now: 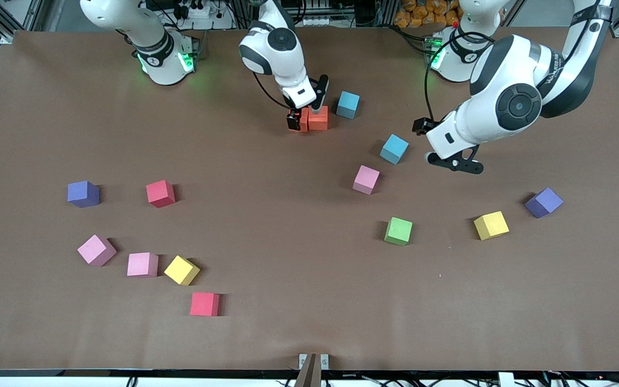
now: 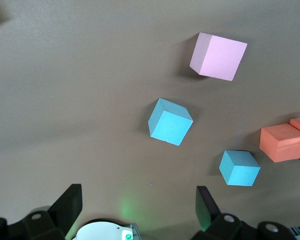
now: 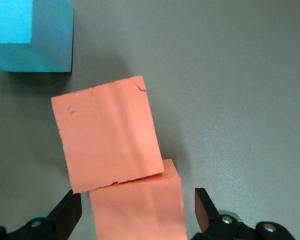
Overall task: Form number 2 with 11 blocks
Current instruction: 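Set the orange cube against the other and open the right gripper, then grasp the cyan cube with the left gripper while the right gripper withdraws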
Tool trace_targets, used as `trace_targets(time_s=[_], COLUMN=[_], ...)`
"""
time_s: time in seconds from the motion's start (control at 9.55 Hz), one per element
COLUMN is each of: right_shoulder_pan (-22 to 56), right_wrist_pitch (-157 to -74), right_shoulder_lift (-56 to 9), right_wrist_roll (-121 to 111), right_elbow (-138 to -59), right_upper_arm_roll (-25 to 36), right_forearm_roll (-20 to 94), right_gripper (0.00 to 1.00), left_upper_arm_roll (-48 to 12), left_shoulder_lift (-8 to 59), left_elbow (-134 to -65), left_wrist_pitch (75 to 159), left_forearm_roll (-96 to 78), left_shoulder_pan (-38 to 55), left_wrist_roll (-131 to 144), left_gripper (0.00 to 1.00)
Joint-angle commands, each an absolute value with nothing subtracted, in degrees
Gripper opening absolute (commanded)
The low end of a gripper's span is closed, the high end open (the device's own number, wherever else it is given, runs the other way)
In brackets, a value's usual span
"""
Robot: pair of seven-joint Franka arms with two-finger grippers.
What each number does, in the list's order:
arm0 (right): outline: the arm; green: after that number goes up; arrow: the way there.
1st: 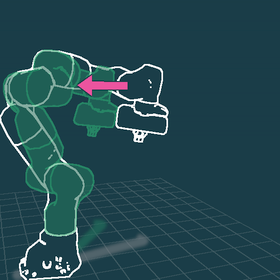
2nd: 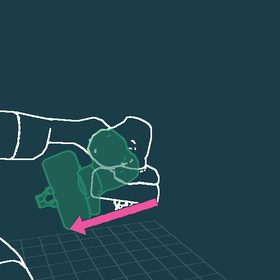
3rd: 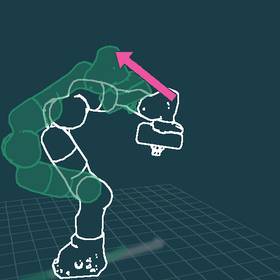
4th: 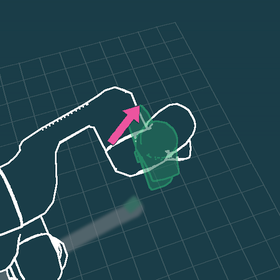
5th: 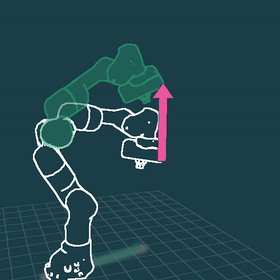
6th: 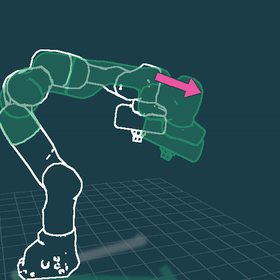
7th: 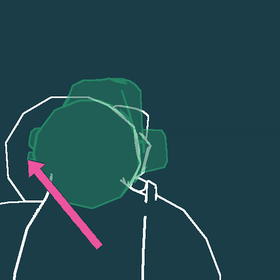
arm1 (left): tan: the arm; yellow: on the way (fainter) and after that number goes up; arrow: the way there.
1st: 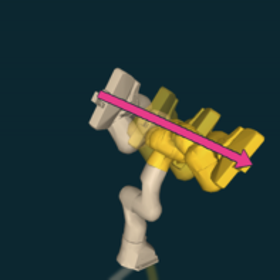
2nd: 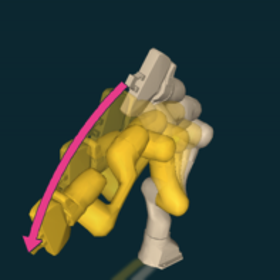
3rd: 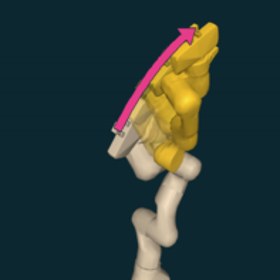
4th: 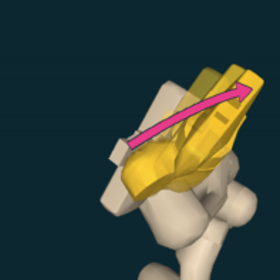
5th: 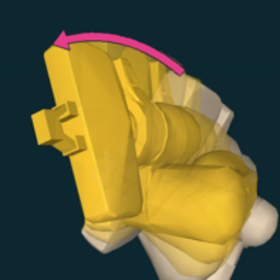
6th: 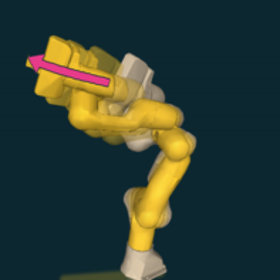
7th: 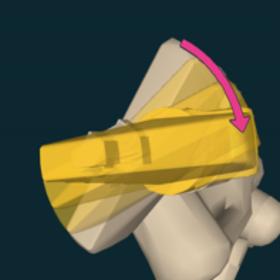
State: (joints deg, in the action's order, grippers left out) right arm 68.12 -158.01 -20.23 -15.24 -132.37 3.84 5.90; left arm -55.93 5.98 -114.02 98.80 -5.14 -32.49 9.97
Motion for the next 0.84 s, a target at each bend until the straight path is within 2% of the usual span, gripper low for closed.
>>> trace_targets(time_s=[0.0, 0.42, 0.73], right_shoulder_pan=[69.43, 69.08, 68.03], right_wrist_pitch=[-158.12, -155.41, -147.69], right_shoulder_lift=[-20.66, -17.41, -12.94], right_wrist_roll=[-14.15, -14.68, -17.13], right_elbow=[-131.48, -131.66, -131.66], right_upper_arm_roll=[4.83, 4.83, 4.92], right_forearm_roll=[6.24, 6.24, 6.24], right_gripper=[1.00, 1.00, 1.00], left_upper_arm_roll=[-55.37, -56.07, -62.82], left_shoulder_lift=[4.13, 3.52, 1.50], left_elbow=[-114.43, -116.01, -120.57], left_wrist_pitch=[98.09, 98.09, 100.71], left_forearm_roll=[-7.03, -9.67, -9.58], left_shoulder_pan=[-32.08, -28.05, -27.16], left_wrist_roll=[10.81, 12.39, 11.69], left_gripper=[1.00, 1.00, 1.00])
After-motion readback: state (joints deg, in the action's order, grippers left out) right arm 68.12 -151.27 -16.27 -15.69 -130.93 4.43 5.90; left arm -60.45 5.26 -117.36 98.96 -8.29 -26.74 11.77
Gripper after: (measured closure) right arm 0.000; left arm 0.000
